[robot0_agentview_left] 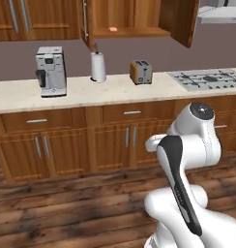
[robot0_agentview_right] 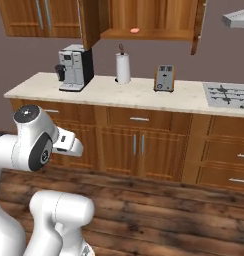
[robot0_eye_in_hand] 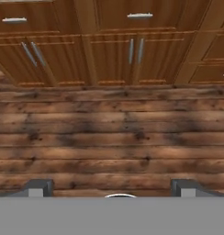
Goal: Locate and retrieve the bar soap and bar soap from the cabinet. Place them next to the sink.
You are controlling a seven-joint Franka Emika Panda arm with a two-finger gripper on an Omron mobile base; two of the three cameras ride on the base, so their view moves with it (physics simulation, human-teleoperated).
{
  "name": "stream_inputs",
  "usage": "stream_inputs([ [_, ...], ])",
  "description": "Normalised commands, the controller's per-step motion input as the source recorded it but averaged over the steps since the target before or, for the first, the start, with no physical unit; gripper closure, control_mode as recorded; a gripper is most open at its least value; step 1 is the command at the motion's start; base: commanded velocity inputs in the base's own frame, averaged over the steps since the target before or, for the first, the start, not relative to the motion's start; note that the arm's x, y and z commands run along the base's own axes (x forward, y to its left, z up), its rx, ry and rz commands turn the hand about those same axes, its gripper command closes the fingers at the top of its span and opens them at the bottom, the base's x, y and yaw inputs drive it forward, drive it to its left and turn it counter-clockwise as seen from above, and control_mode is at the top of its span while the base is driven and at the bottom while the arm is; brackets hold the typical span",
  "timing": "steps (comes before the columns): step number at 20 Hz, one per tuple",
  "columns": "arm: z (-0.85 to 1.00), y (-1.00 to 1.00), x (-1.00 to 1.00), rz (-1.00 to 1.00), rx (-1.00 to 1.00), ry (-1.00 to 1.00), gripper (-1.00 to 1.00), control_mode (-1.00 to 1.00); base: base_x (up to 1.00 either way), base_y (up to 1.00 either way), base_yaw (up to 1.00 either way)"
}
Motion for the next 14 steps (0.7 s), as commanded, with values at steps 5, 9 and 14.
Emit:
stream_inputs([
  [5,0.0,0.0,0.0,0.0,0.0,0.0,-1.0,1.0,0.61,-0.14,0.09],
  [9,0.0,0.0,0.0,0.0,0.0,0.0,-1.0,1.0,0.6,-0.12,0.09],
  [14,0.0,0.0,0.0,0.0,0.0,0.0,-1.0,1.0,0.47,-0.36,0.11],
])
